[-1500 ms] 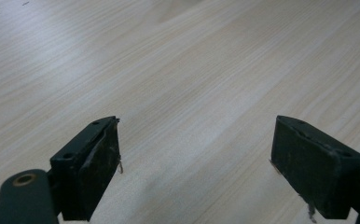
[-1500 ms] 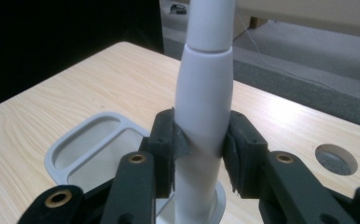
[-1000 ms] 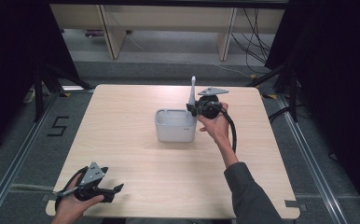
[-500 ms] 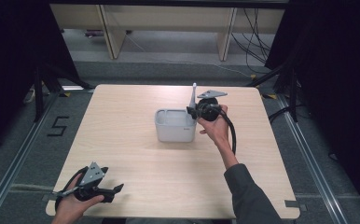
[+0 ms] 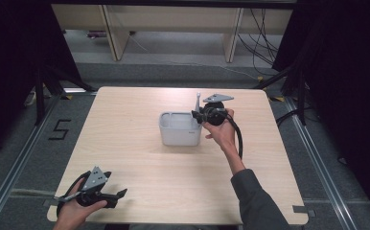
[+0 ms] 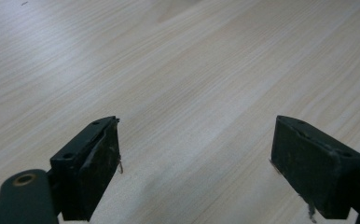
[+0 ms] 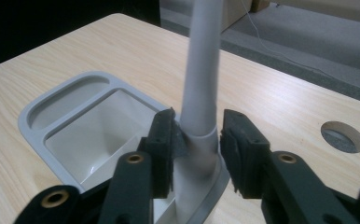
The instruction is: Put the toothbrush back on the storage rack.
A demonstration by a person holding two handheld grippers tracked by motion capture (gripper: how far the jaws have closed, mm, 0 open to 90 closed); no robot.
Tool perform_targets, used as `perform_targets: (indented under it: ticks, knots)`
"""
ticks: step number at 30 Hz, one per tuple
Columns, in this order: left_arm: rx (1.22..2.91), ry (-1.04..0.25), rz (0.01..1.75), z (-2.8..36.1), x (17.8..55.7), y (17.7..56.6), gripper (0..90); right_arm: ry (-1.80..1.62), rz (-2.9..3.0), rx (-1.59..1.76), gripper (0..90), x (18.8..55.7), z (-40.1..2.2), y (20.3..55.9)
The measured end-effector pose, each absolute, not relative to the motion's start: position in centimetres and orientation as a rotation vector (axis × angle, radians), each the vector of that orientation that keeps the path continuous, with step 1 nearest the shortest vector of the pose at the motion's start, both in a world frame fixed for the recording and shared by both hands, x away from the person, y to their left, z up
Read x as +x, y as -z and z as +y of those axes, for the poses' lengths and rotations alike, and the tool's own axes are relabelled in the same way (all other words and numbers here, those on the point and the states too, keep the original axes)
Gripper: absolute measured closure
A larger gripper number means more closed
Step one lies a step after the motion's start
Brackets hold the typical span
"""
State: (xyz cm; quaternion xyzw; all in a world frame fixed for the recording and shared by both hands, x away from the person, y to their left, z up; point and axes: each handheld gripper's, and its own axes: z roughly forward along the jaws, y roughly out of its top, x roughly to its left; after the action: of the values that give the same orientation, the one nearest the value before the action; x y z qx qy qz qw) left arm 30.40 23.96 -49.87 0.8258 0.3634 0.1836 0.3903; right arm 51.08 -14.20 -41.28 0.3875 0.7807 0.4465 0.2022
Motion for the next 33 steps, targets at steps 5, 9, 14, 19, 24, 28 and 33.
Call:
perform_targets:
  ticks: [5,9,14,19,24,28,33]
  knots:
    - [2.095,-0.476,0.924,23.9,30.5,50.0,15.1,-1.251,2.165,1.078,50.5,50.8,-14.5,40.8]
    - [2.109,-0.484,0.922,24.0,30.5,49.9,15.1,-1.271,2.143,1.114,44.5,50.4,-14.8,40.5]
    - [2.112,-0.484,0.919,24.0,30.5,49.9,15.1,-1.253,2.138,1.075,39.2,50.0,-15.4,40.1]
    - [2.089,-0.475,0.926,23.9,30.4,50.0,15.1,-1.262,2.140,1.081,38.5,49.4,-15.9,39.9]
    - [2.090,-0.475,0.926,23.9,30.4,50.0,15.1,-1.279,2.131,1.110,37.7,48.8,-16.1,39.8]
    - [2.091,-0.475,0.927,23.9,30.4,50.0,15.1,-1.283,2.127,1.093,36.9,48.6,-16.2,39.7]
    - [2.089,-0.477,0.924,23.9,30.4,50.0,15.1,-1.292,2.135,1.083,36.4,48.0,-16.2,39.6]
